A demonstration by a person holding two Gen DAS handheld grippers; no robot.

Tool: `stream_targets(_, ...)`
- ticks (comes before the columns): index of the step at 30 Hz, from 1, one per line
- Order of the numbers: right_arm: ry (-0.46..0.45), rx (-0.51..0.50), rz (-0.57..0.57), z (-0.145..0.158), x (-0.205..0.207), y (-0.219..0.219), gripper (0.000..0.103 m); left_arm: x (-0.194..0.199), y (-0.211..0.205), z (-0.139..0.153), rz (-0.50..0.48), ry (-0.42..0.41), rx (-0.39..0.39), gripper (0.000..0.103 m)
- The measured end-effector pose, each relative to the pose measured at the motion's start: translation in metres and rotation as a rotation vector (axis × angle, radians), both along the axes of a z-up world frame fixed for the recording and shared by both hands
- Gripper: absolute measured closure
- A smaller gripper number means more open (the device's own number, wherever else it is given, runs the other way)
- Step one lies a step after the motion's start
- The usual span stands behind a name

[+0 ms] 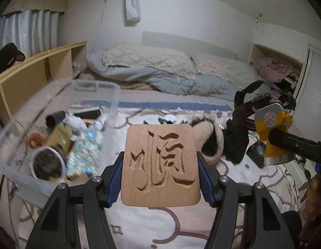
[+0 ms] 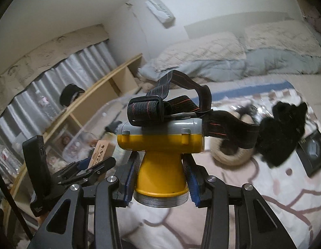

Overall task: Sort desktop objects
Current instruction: 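Carry the tile and headlamp over the clear plastic box with both tools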

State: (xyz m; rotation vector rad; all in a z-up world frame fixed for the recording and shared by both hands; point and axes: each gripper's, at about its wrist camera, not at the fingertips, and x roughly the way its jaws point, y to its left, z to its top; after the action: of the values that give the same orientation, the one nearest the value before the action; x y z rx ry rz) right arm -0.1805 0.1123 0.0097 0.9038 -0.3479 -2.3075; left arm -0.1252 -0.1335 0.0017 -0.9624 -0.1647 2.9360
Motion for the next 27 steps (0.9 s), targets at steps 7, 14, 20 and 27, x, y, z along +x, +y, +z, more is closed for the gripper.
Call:
stream_targets(7,0.063,-0.001,0.049,0.051,0.005,-0.035,0.059,0.01,-0.036,0.046,0.038,0.066,-0.013,0.04)
stream_targets(14,0.123,-0.013,0.105,0.095,0.004,-0.069,0.059,0.017,-0.076,0.083,0.085,0.102,-0.032,0.04)
stream_targets(20,0.132,-0.046,0.162,0.116,-0.004,-0.104,0.059,0.011,-0.107,0.094,0.125,0.094,-0.015,0.04)
stream_targets(27,0.128,-0.089,0.216,0.123,-0.025,-0.145,0.059,-0.015,-0.128,0.071,0.125,0.025,0.068,0.04)
